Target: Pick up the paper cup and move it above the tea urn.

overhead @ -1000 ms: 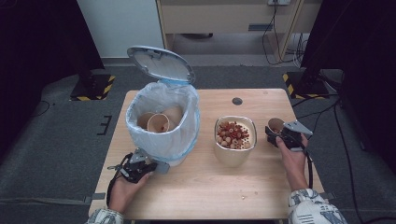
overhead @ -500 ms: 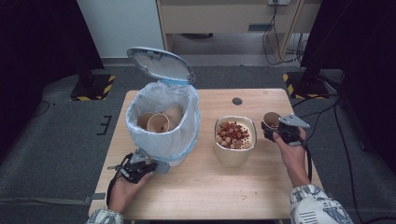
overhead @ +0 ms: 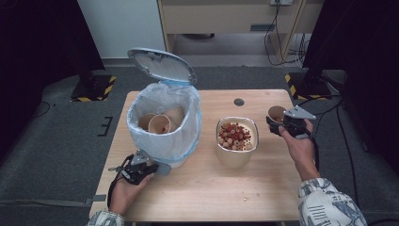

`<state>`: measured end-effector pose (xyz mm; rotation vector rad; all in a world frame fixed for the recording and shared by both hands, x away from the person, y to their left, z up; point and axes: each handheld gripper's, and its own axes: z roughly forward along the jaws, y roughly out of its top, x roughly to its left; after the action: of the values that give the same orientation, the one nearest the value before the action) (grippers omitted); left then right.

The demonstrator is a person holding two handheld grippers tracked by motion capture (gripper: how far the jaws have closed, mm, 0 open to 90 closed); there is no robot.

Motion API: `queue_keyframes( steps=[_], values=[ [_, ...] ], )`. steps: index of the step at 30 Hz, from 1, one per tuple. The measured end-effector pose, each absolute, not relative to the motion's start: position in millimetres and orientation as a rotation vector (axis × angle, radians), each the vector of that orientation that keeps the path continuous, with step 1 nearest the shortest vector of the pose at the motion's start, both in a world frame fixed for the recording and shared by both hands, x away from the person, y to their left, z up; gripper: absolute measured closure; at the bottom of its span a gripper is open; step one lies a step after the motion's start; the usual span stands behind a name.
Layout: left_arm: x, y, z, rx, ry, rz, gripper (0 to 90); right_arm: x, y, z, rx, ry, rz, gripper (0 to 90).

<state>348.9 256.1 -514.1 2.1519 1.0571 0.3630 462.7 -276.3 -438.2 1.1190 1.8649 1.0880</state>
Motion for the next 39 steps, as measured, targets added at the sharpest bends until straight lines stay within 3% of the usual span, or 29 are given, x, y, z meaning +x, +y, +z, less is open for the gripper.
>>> queue_keyframes(
  steps=[39],
  values=[
    [349,256,-514,2.15,1.06,0.363,90.0,487,-280,-392,0.927,1.872,1.068,32.5]
  ],
)
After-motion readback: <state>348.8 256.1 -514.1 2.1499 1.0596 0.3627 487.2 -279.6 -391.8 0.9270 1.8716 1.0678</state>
